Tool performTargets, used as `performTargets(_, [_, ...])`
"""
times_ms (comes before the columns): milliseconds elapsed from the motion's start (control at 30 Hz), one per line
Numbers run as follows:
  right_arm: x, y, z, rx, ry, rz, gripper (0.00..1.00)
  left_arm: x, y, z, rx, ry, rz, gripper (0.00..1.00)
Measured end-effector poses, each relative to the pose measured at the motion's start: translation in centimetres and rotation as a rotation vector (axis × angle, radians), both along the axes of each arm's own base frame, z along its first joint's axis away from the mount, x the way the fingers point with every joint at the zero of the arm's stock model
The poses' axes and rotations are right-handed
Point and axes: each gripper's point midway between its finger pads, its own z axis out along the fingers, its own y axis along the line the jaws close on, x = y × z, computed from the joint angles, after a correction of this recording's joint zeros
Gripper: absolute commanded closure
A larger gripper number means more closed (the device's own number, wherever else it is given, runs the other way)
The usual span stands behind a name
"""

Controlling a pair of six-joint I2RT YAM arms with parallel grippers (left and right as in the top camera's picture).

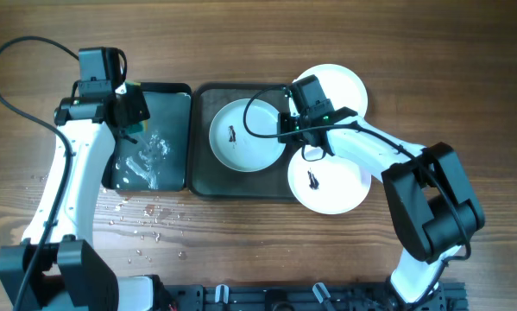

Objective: Clean dirty plates on tray and stack at the side
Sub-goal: 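Grasp the green sponge with the left gripper and lift it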

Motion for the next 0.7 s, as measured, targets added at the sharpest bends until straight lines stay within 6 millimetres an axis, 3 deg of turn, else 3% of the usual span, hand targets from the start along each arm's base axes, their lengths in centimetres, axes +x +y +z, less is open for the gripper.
performTargets(700, [0.01,0.00,0.00,0.000,0.000,0.000,0.95,-0.64,-0.49,-0.16,-0.026,0.022,-0.010,0.96])
